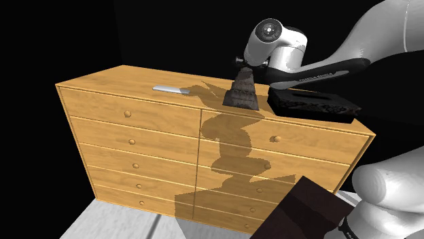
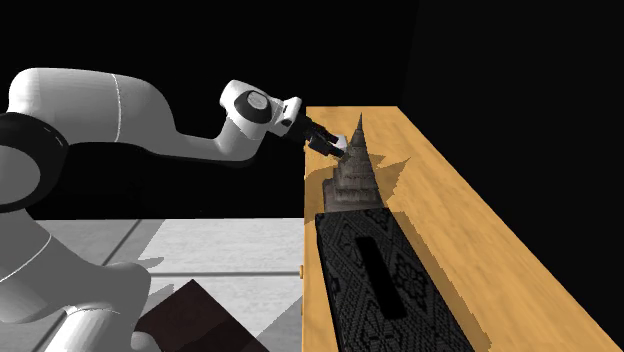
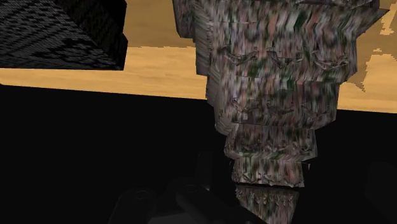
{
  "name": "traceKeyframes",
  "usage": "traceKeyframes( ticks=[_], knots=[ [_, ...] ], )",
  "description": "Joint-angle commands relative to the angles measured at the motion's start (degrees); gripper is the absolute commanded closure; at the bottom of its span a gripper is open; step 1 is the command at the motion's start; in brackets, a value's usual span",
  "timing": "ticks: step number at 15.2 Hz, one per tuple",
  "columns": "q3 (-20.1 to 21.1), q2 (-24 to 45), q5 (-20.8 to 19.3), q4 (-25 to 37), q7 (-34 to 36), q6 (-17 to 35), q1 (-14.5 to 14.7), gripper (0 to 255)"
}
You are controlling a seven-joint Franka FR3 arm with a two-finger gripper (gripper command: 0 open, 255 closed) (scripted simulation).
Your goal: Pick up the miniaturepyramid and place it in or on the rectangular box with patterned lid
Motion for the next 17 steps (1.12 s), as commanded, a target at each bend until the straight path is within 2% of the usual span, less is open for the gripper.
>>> traceKeyframes(
  ticks=[1,7,14,15,17],
  knots=[
    [0.91,1.39,-2.84,1.10,2.52,0.00,-1.48,0],
    [2.16,6.25,-8.11,3.43,5.31,0.16,-3.64,0],
    [2.13,6.25,-8.10,3.42,5.31,0.15,-3.62,0],
    [2.13,6.25,-8.10,3.42,5.31,0.15,-3.62,255],
    [2.13,6.23,-8.09,3.42,5.30,0.16,-3.61,255]
  ],
)
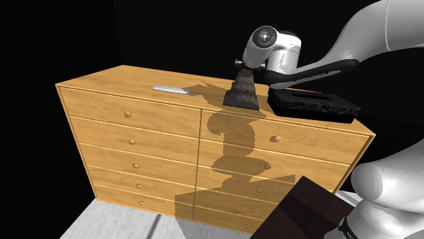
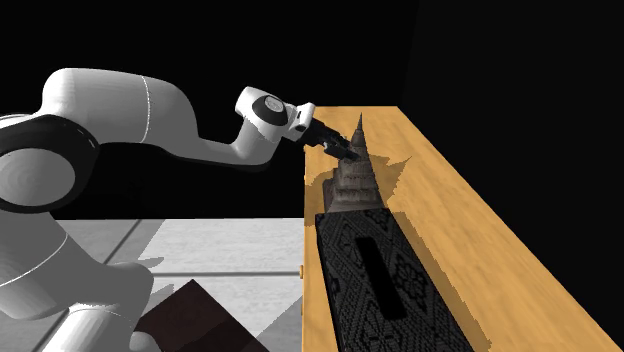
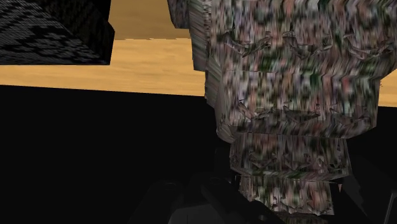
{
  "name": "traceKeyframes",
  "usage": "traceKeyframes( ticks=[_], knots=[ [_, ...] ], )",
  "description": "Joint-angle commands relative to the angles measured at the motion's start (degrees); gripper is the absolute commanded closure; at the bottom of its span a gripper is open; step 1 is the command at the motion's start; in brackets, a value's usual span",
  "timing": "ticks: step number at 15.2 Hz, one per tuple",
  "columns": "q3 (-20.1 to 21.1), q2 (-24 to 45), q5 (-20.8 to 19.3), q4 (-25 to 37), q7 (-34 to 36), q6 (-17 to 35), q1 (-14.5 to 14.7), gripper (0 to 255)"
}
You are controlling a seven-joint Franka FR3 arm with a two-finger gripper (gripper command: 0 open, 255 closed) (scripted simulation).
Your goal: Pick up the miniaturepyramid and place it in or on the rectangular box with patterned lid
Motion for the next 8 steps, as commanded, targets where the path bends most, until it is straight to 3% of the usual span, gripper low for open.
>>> traceKeyframes(
  ticks=[1,8],
  knots=[
    [0.01,-0.01,-0.01,-0.02,-0.03,0.01,0.01,255],
    [-0.18,-0.20,0.81,0.39,-0.96,-0.16,0.15,255]
  ],
)
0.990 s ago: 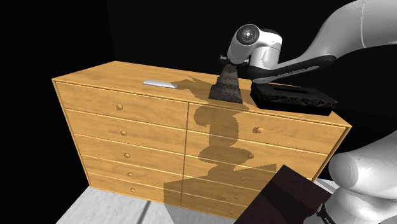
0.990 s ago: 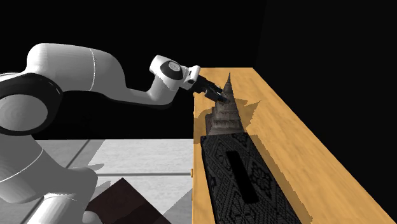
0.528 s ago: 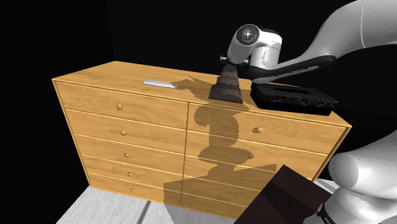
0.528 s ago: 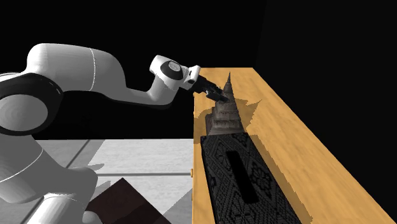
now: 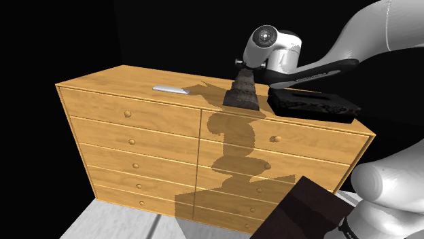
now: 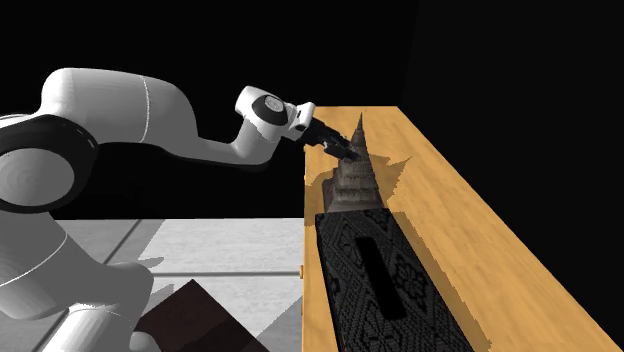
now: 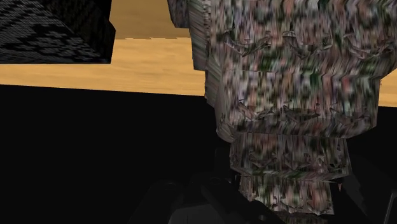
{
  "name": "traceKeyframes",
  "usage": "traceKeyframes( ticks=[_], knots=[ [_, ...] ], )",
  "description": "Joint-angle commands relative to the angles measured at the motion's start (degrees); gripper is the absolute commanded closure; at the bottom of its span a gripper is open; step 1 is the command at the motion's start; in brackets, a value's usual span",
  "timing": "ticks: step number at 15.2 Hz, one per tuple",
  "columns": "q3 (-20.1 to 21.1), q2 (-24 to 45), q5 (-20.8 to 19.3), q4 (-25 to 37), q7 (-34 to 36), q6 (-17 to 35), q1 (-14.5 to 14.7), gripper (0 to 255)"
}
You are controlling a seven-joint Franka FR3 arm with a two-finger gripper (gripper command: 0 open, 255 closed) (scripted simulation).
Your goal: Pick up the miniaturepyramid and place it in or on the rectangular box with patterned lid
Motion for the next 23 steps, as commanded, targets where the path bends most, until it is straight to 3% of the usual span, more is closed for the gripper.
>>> traceKeyframes(
  ticks=[1,12,23],
  knots=[
    [-0.24,-0.28,1.19,0.74,-1.41,-0.32,0.23,255],
    [-2.06,-1.63,9.08,6.14,-10.84,-3.37,1.79,255],
    [-2.94,-1.28,14.56,13.34,-18.67,-8.10,2.93,255]
  ],
)
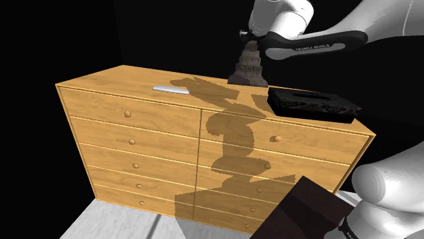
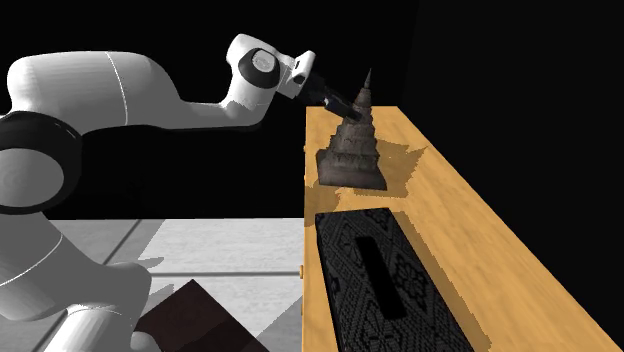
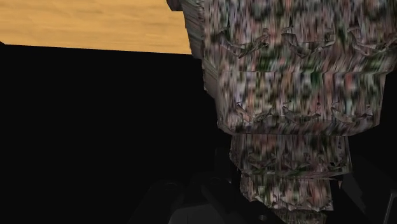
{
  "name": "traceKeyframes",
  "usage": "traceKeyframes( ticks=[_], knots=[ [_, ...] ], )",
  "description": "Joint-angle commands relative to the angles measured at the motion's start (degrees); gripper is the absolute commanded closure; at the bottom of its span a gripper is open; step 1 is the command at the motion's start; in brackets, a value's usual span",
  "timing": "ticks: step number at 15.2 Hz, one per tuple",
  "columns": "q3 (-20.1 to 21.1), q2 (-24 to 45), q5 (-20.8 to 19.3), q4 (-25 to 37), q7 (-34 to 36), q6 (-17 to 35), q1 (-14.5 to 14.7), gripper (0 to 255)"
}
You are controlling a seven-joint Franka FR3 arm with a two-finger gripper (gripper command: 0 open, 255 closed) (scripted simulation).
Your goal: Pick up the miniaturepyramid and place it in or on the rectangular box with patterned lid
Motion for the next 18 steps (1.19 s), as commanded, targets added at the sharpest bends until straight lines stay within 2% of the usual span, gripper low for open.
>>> traceKeyframes(
  ticks=[1,9,13,18],
  knots=[
    [-0.02,0.41,0.67,1.98,-1.41,-1.08,0.11,255],
    [0.20,1.78,2.85,8.21,-5.84,-5.26,0.56,255],
    [-7.56,-6.40,10.69,0.06,-12.46,1.03,1.38,255],
    [-16.85,-13.80,17.09,-8.03,-20.62,6.08,4.07,255]
  ],
)
